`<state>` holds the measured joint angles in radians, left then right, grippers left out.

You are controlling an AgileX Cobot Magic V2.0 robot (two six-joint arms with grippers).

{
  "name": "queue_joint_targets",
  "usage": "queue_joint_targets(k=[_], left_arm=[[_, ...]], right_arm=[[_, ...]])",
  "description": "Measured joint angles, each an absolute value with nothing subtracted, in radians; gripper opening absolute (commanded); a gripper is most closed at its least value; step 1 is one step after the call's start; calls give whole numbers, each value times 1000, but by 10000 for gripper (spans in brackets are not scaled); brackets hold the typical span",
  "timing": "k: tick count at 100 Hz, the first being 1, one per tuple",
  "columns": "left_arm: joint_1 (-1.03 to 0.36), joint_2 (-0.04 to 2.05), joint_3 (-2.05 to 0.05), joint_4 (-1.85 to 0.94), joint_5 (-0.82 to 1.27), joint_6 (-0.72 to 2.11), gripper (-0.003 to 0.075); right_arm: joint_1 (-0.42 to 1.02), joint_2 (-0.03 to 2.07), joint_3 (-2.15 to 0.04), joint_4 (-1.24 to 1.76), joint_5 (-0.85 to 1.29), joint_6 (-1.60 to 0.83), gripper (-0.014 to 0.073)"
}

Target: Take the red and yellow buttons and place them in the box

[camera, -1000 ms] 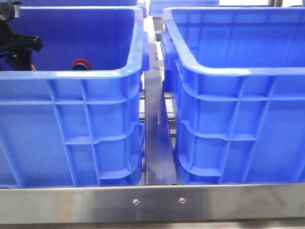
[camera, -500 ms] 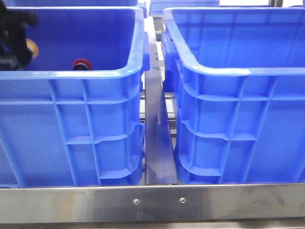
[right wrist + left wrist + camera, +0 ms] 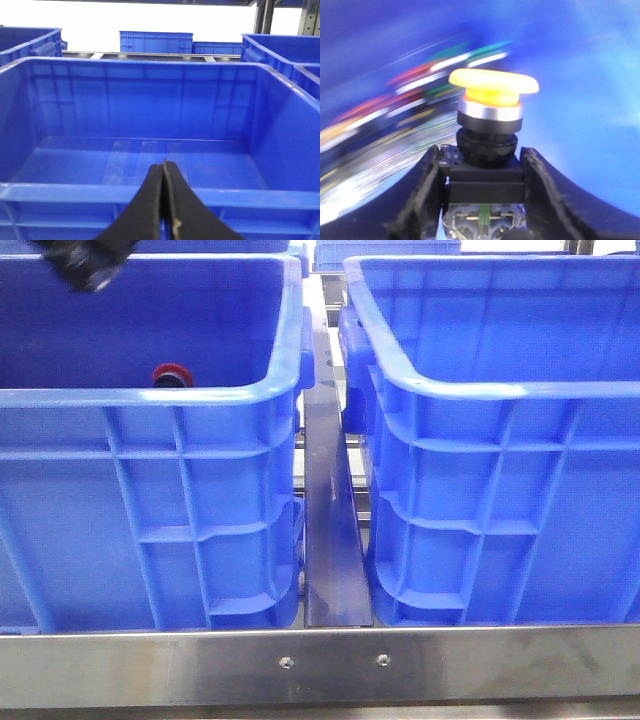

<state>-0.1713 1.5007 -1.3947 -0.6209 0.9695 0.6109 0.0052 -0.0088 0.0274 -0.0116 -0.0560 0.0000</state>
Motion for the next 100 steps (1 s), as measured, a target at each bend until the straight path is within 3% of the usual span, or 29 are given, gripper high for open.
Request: queue_joint_targets(k=[14, 32, 61, 73, 90, 100], left_arm=[[-285, 1487, -1391, -632, 974, 627, 134], [-436, 1487, -1391, -636, 972, 636, 134], [-522, 1491, -1389, -642, 933, 638, 134], [-522, 1491, -1389, -642, 928, 638, 134], [-522, 1491, -1389, -642, 927, 640, 134], [-522, 1491, -1389, -642, 927, 640, 134]], right_arm=[[5, -9, 10, -12, -30, 0, -67], [5, 2, -138, -12, 195, 0, -67], [5, 255, -406, -12, 415, 0, -48], [5, 376, -498, -12, 456, 0, 92], [5, 531, -592, 7, 475, 0, 451], [18, 609, -649, 44, 497, 0, 570]])
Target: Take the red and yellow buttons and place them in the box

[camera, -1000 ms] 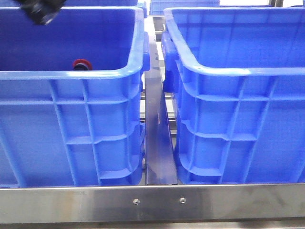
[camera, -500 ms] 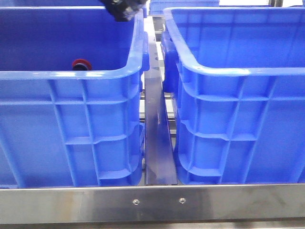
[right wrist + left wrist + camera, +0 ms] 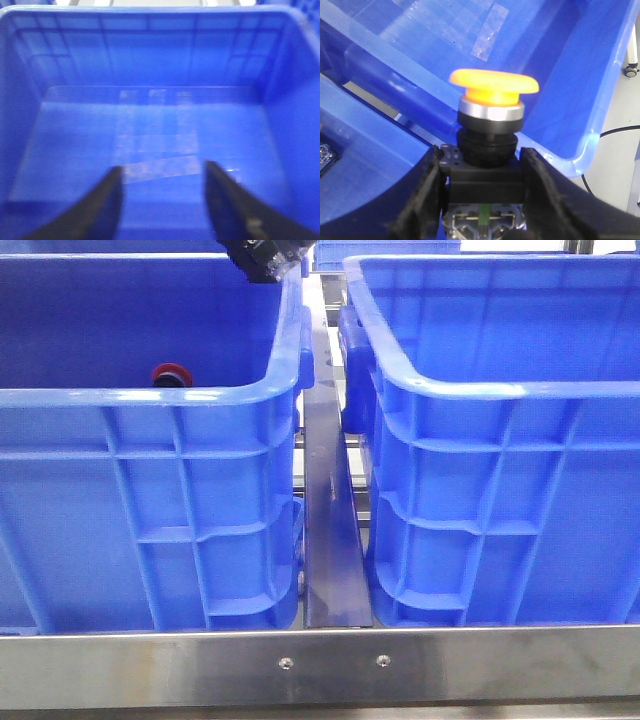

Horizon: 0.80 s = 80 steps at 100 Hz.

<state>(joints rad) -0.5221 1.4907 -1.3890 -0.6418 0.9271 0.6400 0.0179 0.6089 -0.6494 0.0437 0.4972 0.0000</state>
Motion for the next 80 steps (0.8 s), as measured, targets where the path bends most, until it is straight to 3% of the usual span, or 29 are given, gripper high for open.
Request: queue_joint_targets(k=[42, 80], left_arm=[[-522, 1491, -1389, -642, 926, 640, 134], [-522, 1491, -1389, -642, 926, 640, 134]], right_arm=[[208, 931, -954, 443, 670, -48, 580], [312, 1224, -1062, 1030, 692, -364, 580]])
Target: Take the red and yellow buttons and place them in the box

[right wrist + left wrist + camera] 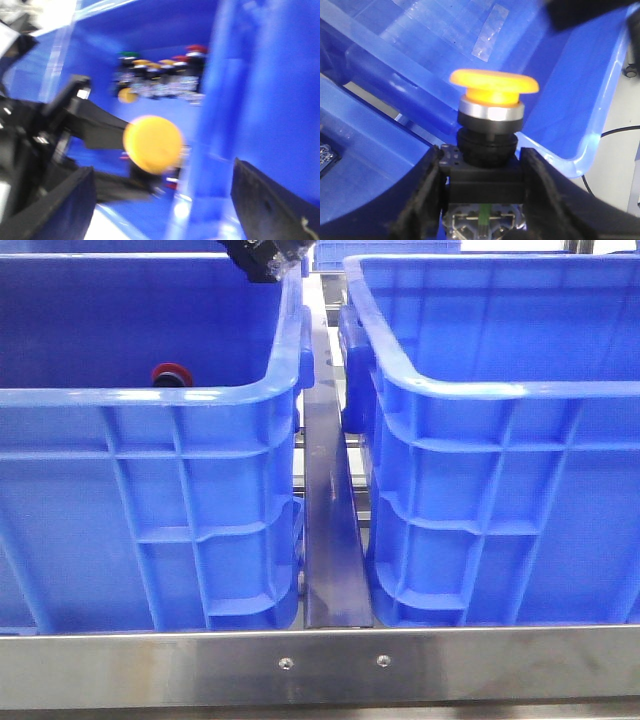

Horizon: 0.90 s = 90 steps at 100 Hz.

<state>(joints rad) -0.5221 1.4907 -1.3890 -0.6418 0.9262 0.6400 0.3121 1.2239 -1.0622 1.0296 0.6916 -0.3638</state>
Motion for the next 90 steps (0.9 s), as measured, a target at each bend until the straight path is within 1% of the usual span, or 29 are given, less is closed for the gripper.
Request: queue_joint_targets(k=[14, 25, 30, 37, 42, 47, 54, 59, 64, 69, 74, 84, 86, 90], left_arm=[[-522, 1491, -1389, -642, 926, 640, 134], [-522, 1491, -1389, -642, 926, 640, 134], [-522, 1491, -1389, -642, 926, 640, 134], [-522, 1491, -1389, -642, 926, 640, 134], [-522, 1491, -1389, -642, 926, 640, 134], [-522, 1491, -1389, -642, 926, 640, 134], [-522, 1491, -1389, -644, 925, 640, 134], [-522, 1491, -1389, -644, 922, 640, 140], [-522, 1491, -1389, -644, 922, 640, 154], [-522, 1491, -1389, -644, 922, 640, 198], [-522, 1491, -1389, -644, 922, 640, 274], [-522, 1491, -1389, -644, 926, 640, 497], [-522, 1491, -1389, -644, 927, 640, 536], [-522, 1491, -1389, -644, 928, 640, 584]], right_arm=[[321, 1307, -1075, 1208, 715, -484, 580], [321, 1356, -1077, 1292, 724, -540, 580], [321, 1373, -1077, 1313, 732, -554, 565], [321, 1386, -1077, 1325, 742, -570, 493], [321, 1388, -1077, 1329, 744, -576, 414], [321, 1388, -1077, 1330, 745, -580, 314], [321, 1390, -1077, 1328, 743, -583, 216], [321, 1391, -1077, 1328, 739, -585, 188], [321, 1392, -1077, 1326, 740, -587, 188], [321, 1392, -1077, 1326, 740, -587, 188], [321, 1392, -1077, 1326, 740, -587, 188], [318, 1392, -1077, 1326, 740, -598, 188], [317, 1392, -1077, 1326, 740, -599, 188], [310, 1392, -1079, 1328, 745, -603, 188]])
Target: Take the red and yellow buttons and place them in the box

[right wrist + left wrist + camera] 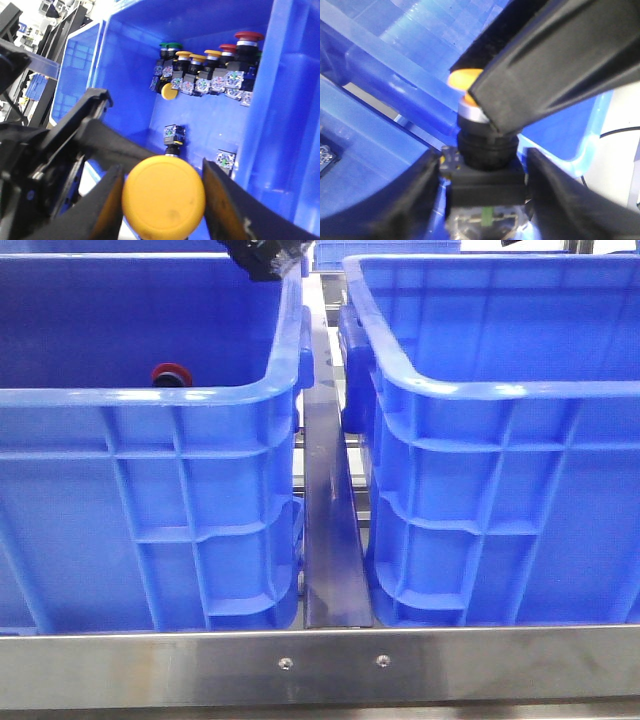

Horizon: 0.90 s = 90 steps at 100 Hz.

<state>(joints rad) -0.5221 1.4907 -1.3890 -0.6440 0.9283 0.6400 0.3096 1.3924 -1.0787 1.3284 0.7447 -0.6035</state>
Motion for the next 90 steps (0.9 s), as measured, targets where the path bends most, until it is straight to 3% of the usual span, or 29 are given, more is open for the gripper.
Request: queue_joint_targets(k=[6, 45, 90], left_arm=[[-522, 1491, -1389, -642, 930, 640, 617], [-522, 1491, -1389, -637, 965, 642, 617], [-522, 1491, -1389, -634, 966, 642, 617]], right_arm=[[289, 1392, -1086, 1330, 749, -609, 188], [42, 1392, -1148, 1239, 654, -894, 188], [44, 1516, -1100, 1128, 215, -1114, 188]])
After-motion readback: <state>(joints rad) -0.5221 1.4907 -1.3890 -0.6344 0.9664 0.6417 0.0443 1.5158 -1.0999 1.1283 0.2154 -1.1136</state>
